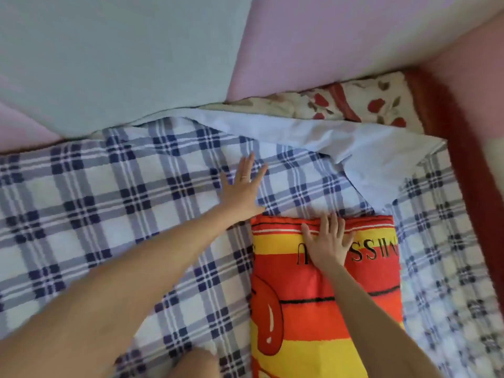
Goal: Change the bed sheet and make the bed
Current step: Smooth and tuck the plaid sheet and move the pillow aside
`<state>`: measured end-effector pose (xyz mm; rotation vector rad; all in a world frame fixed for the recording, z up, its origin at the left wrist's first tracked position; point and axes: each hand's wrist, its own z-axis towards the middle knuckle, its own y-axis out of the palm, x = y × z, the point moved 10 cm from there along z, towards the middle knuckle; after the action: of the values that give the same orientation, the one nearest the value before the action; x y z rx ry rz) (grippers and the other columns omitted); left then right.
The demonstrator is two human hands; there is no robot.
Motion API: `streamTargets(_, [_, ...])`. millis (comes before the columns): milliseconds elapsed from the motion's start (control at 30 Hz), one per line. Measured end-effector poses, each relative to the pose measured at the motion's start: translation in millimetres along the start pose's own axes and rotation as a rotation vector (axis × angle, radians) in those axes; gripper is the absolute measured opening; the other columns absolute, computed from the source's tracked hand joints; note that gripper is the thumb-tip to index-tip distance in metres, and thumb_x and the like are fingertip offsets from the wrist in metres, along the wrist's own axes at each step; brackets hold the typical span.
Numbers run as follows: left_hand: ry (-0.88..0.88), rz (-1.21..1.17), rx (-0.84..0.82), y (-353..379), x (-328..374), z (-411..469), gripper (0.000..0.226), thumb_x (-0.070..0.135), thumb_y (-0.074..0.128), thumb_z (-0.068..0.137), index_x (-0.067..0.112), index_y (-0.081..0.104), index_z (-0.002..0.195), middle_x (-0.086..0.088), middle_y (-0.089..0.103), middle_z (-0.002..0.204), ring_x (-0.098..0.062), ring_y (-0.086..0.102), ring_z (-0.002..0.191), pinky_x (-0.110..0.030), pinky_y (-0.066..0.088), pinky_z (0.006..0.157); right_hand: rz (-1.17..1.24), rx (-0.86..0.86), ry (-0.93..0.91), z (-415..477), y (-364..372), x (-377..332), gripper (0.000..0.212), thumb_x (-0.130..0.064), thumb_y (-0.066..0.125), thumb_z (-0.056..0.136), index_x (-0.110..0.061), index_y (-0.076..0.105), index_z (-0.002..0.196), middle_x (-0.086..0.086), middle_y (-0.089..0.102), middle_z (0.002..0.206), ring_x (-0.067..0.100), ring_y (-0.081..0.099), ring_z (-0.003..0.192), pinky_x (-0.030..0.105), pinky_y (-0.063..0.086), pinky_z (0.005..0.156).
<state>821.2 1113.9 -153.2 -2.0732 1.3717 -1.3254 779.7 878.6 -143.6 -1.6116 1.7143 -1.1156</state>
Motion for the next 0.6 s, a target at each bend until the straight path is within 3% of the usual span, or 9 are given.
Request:
streamTargets(100, [0.067, 0.224, 0.102, -25, 47, 73, 0.118, 0.047, 0.071, 0.079, 0.030, -0.025, 0.146, -0.004, -0.037, 0.151, -0.024, -0.028, 0.142, -0.067, -0.010, 0.106, 0.084, 0.154, -0.074, 43, 11, 7, 0.070, -0.057, 0.020, 0.087, -0.022, 0.036, 0.146, 0.008, 0.037, 0.151, 0.026, 0.027, 0.142, 0.048, 0.003, 0.117])
streamTargets(200, [-0.044, 0.320, -0.002, -35, 35, 120, 0.143, 0.073, 0.071, 0.058, 0.024, -0.035, 0.141, -0.006, -0.041, 0.148, -0.025, -0.033, 0.139, -0.068, -0.015, 0.102, 0.222, 0.322, -0.132, 60, 7, 0, 0.065, -0.045, 0.032, 0.082, -0.014, 0.049, 0.137, 0.012, 0.050, 0.139, 0.030, 0.046, 0.128, 0.045, 0.018, 0.112])
streamTargets(300, [-0.182, 0.450, -0.223, -12, 26, 162, 0.165, 0.092, 0.060, 0.028, 0.017, -0.050, 0.125, -0.010, -0.052, 0.138, -0.028, -0.042, 0.132, -0.069, -0.020, 0.098, 0.334, 0.368, -0.151, 78, 15, 16, 0.061, -0.041, 0.038, 0.078, -0.013, 0.052, 0.130, 0.011, 0.054, 0.132, 0.029, 0.049, 0.119, 0.044, 0.025, 0.106])
streamTargets(400, [-0.273, 0.482, -0.296, -13, 24, 166, 0.162, 0.093, 0.057, 0.020, 0.018, -0.060, 0.103, -0.008, -0.063, 0.120, -0.031, -0.048, 0.127, -0.071, -0.018, 0.098, 0.397, 0.373, -0.174, 77, 16, 13, 0.060, -0.040, 0.040, 0.078, -0.012, 0.054, 0.129, 0.012, 0.053, 0.132, 0.028, 0.047, 0.119, 0.043, 0.026, 0.106])
streamTargets(600, [-0.302, 0.500, -0.362, -10, 29, 162, 0.167, 0.090, 0.059, 0.018, 0.017, -0.060, 0.111, -0.006, -0.063, 0.123, -0.027, -0.052, 0.123, -0.068, -0.020, 0.098, 0.459, 0.313, -0.148, 83, 15, 16, 0.059, -0.038, 0.041, 0.076, -0.010, 0.056, 0.125, 0.014, 0.053, 0.133, 0.030, 0.046, 0.117, 0.043, 0.025, 0.106])
